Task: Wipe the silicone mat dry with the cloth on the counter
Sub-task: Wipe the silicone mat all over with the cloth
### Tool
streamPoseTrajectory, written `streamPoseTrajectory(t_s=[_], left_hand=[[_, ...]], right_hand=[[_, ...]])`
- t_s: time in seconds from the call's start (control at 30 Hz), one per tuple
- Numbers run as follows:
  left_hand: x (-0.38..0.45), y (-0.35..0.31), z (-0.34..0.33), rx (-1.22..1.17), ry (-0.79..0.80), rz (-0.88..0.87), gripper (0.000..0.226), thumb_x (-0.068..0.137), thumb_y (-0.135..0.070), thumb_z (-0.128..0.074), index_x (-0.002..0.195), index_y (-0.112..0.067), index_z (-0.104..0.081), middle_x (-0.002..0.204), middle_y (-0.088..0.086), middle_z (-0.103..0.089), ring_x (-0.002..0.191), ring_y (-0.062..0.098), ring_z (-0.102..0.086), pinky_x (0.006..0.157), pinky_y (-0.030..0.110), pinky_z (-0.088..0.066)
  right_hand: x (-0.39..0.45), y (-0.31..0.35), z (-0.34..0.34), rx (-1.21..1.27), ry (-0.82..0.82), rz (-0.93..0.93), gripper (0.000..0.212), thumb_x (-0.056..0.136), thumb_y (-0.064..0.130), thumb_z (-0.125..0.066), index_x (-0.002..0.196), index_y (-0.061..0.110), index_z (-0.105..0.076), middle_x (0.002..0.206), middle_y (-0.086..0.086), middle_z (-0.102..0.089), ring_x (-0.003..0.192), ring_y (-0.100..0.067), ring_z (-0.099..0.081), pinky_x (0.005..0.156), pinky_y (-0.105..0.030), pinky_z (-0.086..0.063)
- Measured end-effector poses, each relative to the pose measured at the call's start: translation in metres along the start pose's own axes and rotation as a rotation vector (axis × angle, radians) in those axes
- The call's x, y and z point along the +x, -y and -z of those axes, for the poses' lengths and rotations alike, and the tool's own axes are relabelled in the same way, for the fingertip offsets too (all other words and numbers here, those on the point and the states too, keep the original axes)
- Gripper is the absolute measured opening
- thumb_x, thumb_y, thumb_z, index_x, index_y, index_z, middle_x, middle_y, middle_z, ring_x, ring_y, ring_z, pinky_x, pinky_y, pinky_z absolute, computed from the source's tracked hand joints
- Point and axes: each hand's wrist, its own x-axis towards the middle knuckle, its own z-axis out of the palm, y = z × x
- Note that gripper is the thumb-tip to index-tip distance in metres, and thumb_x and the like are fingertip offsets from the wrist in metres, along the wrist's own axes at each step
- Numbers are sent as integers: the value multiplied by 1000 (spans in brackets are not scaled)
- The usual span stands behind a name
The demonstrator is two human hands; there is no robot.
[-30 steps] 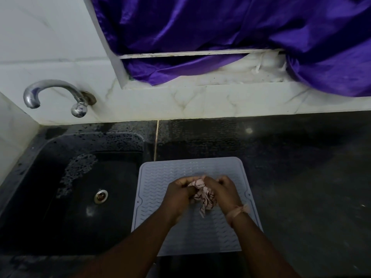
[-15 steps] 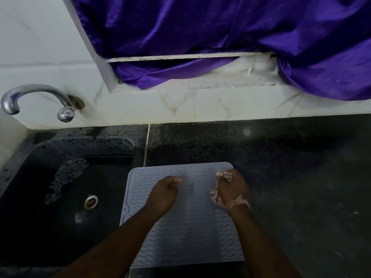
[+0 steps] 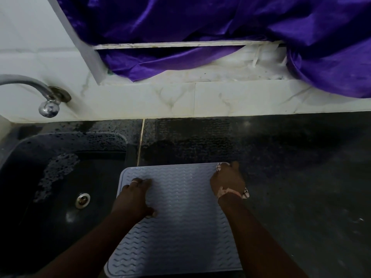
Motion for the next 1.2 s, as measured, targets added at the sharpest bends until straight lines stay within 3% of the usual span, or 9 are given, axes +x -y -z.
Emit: streamPoseTrajectory(t_s=[0.13, 0.33, 0.9, 1.1, 1.2], left_hand=[[1, 1, -2, 13, -19, -18, 111, 63, -59, -84, 155, -39, -24, 160, -3, -25, 140, 24, -37, 105, 40, -46], [1, -3, 2, 27, -29, -27, 85, 86, -46, -70, 155, -39, -22, 162, -1, -24, 141, 24, -36, 105, 42, -48], [4, 3, -15, 131, -111, -42, 88, 86, -43, -67, 155, -39, -12, 158, 6, -24, 131, 26, -41, 84, 40, -53], [3, 4, -17, 71, -151, -37, 88, 81, -44, -73, 151, -39, -19, 154, 2, -30, 129, 25, -43, 87, 41, -54], [-3, 3, -19, 70, -209, 22, 89, 78, -50, -74, 150, -34, -24, 161, 5, -22, 140, 29, -32, 105, 45, -42]], right_hand=[[4, -3, -4, -7, 69, 68, 25, 90, 14, -49, 109, 10, -64, 128, -13, -50, 105, -26, -59, 88, -31, -50], [-4, 19, -15, 5, 69, 50, 18, 90, 12, -49, 98, 8, -65, 126, -12, -50, 90, -25, -61, 70, -29, -50], [-26, 78, -44, -130, 168, 208, 25, 85, 18, -54, 106, 10, -65, 135, -11, -44, 93, -26, -61, 79, -37, -56], [-36, 104, -55, -172, 171, 291, 25, 84, 20, -56, 106, 13, -65, 131, -11, -45, 93, -25, -60, 76, -35, -54], [-40, 111, -60, -203, 182, 349, 29, 86, 20, -52, 111, 11, -63, 129, -11, -45, 93, -25, -60, 77, -35, -52]])
